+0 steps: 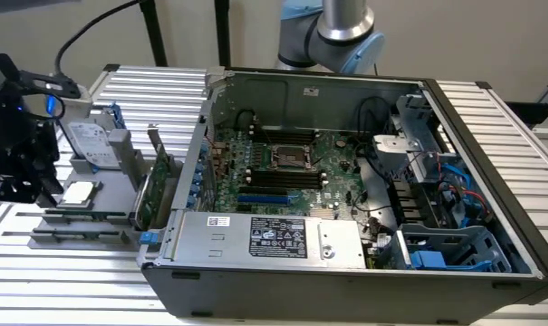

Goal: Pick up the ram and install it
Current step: 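Pick up the ram and move it above insertion slot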

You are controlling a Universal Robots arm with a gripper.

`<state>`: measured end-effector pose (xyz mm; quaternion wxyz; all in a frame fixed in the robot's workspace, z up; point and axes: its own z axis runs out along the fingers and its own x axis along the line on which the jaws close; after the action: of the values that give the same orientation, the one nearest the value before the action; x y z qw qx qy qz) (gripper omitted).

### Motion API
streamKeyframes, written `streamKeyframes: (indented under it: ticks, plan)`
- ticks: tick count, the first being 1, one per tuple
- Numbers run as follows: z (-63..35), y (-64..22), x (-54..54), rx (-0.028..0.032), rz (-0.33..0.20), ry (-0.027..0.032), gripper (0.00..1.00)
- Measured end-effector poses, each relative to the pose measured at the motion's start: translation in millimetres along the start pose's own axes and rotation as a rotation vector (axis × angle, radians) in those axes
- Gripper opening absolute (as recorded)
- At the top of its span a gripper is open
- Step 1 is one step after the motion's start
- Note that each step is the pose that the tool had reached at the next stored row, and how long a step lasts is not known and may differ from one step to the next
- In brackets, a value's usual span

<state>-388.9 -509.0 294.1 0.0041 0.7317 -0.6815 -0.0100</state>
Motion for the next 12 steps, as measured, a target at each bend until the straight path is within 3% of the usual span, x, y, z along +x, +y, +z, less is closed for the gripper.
streamKeyframes:
  ticks: [12]
  plan:
    - [21.8,-0.5,0.3,0.0002,0.018,-0.0003,1.0]
